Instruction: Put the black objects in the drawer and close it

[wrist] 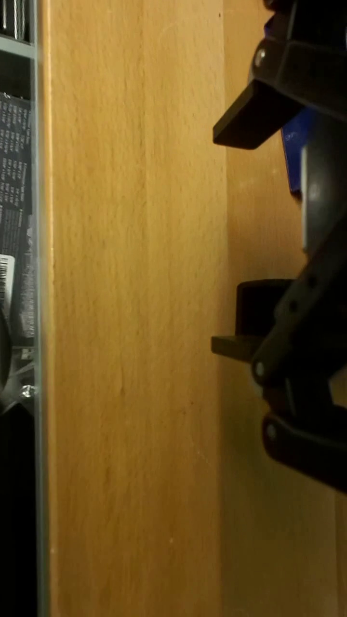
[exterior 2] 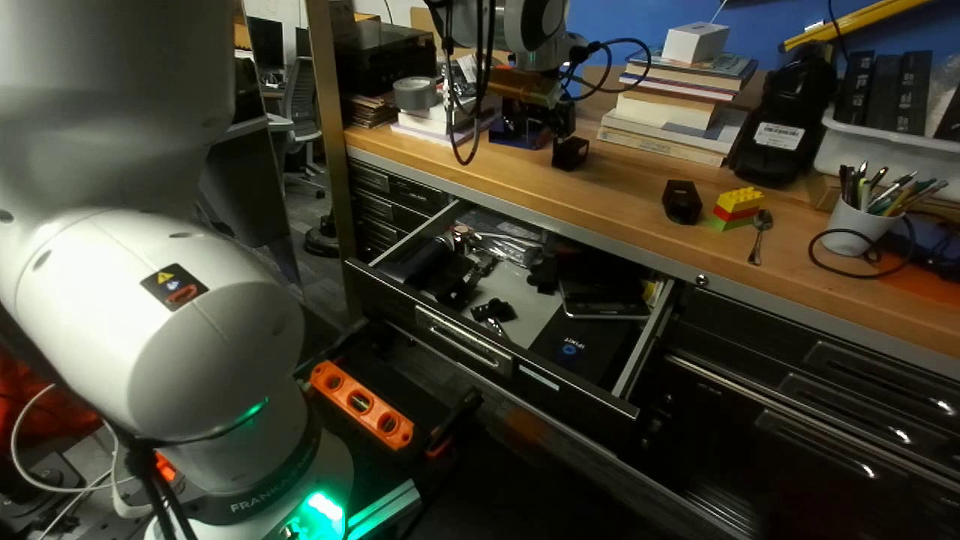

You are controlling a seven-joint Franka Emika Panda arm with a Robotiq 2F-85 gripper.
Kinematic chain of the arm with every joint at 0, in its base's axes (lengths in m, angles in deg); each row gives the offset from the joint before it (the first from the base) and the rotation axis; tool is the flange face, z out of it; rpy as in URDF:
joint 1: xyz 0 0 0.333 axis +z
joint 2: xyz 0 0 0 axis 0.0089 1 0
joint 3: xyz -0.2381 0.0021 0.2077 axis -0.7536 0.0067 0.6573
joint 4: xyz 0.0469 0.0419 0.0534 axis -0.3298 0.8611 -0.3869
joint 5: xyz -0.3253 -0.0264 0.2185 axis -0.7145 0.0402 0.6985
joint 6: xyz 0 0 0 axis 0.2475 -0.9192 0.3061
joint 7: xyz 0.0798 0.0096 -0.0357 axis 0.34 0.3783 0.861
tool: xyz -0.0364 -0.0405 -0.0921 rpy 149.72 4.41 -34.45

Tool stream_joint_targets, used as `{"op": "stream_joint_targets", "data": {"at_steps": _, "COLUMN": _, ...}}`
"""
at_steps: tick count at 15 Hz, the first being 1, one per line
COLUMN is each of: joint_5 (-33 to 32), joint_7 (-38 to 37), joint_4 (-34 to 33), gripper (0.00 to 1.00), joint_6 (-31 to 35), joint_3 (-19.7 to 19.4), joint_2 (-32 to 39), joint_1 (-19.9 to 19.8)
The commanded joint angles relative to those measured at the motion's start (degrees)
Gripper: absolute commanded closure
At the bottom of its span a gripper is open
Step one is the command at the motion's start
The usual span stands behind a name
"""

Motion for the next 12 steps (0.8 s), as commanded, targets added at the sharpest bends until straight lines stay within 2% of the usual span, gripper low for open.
{"op": "stream_joint_targets", "data": {"at_steps": 1, "joint_5": -1.8, "joint_7": -0.4, "joint_4": -8.5, "gripper": 0.00, "joint_6": 0.1, "joint_3": -1.5, "joint_2": 6.6, "joint_1": 1.1}}
{"op": "stream_joint_targets", "data": {"at_steps": 11, "joint_5": -1.9, "joint_7": -0.2, "joint_4": -23.3, "gripper": 0.00, "joint_6": -1.2, "joint_3": -4.2, "joint_2": 18.8, "joint_1": 1.1}}
{"op": "stream_joint_targets", "data": {"at_steps": 12, "joint_5": -1.8, "joint_7": -0.4, "joint_4": -23.9, "gripper": 0.25, "joint_6": -1.1, "joint_3": -4.3, "joint_2": 19.4, "joint_1": 1.1}}
